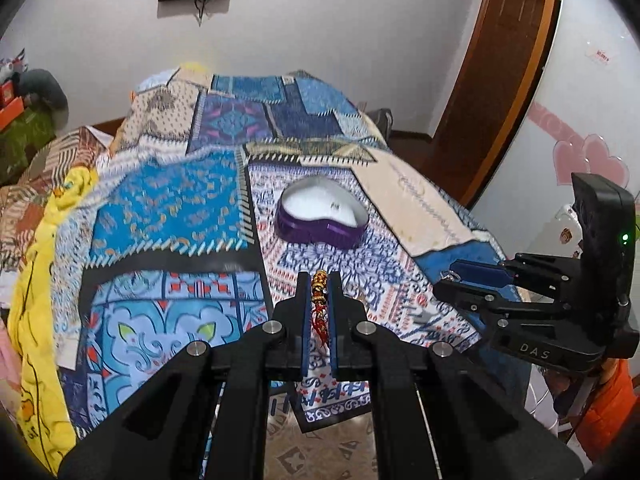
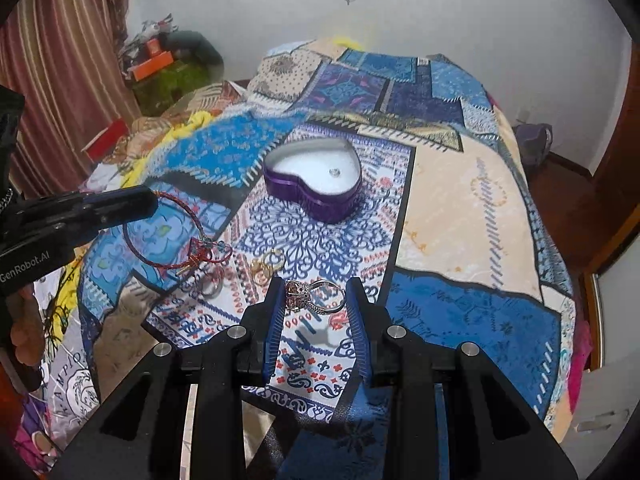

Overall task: Organize jewelry
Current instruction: 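Lift the bracelet and rings and carry both over the heart tin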

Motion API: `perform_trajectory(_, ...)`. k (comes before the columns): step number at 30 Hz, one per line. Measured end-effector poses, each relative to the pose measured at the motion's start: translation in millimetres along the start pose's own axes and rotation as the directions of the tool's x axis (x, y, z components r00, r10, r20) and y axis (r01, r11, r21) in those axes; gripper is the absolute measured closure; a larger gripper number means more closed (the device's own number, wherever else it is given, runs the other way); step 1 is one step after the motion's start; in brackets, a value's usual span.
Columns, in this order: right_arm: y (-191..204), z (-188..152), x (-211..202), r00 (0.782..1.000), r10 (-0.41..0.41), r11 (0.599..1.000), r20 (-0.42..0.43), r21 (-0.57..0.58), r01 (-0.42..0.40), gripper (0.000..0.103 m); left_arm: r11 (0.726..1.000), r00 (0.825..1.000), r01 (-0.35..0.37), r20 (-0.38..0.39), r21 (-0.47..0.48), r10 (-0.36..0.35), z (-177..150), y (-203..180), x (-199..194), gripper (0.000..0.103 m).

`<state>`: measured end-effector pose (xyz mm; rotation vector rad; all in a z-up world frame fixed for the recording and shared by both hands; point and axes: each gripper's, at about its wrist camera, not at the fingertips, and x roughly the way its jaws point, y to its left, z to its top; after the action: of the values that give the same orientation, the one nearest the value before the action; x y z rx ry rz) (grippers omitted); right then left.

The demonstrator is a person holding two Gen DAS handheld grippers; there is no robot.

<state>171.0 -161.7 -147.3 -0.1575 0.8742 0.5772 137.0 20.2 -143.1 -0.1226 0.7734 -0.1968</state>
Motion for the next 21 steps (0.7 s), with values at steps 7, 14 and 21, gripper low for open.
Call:
perform_trajectory(7, -2, 12, -8, 0.999, -0.007, 1.000, 0.048, 0.007, 0.007, 0.075, 1.000, 0.997, 0.005, 0.071, 0.029, -0.007, 20, -7, -16, 0.097)
perform_trajectory(14, -4, 21, -9, 0.997, -0.004, 1.000, 0.075, 0.013, 0.003, 0.075, 0.999, 0.996, 0.038, 0.073, 0.035, -0.041, 30, -11, -7, 0.097)
perform_trajectory(21, -9, 26, 3, 0.998, -0.008, 1.000, 0.061, 0.016, 0.007, 0.075, 0.997, 0.998, 0.053, 0.022, 0.052, -0.054, 31, -12, 24, 0.097)
